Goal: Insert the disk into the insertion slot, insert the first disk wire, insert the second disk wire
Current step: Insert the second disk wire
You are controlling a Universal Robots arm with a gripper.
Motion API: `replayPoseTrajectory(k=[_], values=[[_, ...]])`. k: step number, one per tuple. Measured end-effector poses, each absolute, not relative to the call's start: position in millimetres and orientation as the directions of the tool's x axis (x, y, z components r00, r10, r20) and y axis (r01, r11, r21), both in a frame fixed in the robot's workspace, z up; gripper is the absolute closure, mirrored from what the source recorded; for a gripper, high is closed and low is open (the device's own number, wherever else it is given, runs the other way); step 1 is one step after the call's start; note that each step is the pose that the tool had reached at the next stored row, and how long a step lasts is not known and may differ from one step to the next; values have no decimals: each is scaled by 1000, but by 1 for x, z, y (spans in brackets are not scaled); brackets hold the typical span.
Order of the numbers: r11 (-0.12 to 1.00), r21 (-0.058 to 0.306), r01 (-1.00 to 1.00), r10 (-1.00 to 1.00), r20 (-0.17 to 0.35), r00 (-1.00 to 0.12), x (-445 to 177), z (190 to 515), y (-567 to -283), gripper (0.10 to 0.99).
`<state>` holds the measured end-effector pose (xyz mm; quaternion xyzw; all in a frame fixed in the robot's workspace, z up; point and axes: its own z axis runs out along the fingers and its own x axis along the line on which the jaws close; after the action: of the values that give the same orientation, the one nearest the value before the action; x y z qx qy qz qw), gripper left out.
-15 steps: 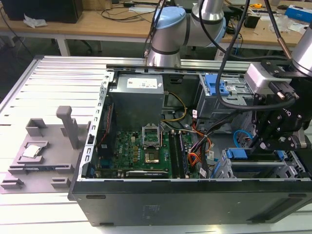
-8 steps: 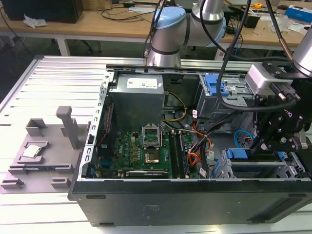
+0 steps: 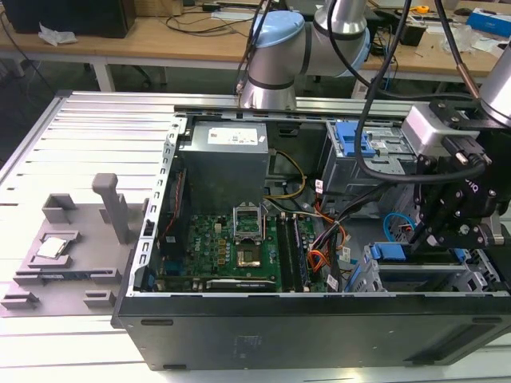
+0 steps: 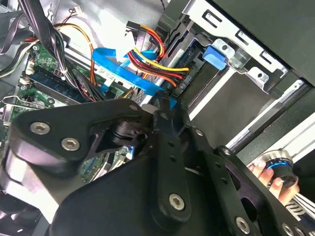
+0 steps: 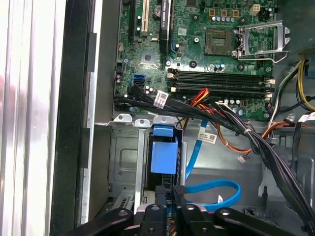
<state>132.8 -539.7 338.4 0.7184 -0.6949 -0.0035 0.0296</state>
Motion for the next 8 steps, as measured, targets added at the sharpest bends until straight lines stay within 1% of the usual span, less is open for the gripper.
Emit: replayPoseTrajectory(k=[1, 6, 7, 8], values=[[-32, 47, -998, -999, 36, 34, 133, 339, -540, 847], [-32, 47, -998, -999, 36, 34, 133, 359, -538, 847], [-32, 47, -998, -999, 36, 34, 133, 364, -537, 863], [-32, 47, -998, -999, 36, 34, 133, 370, -537, 980]])
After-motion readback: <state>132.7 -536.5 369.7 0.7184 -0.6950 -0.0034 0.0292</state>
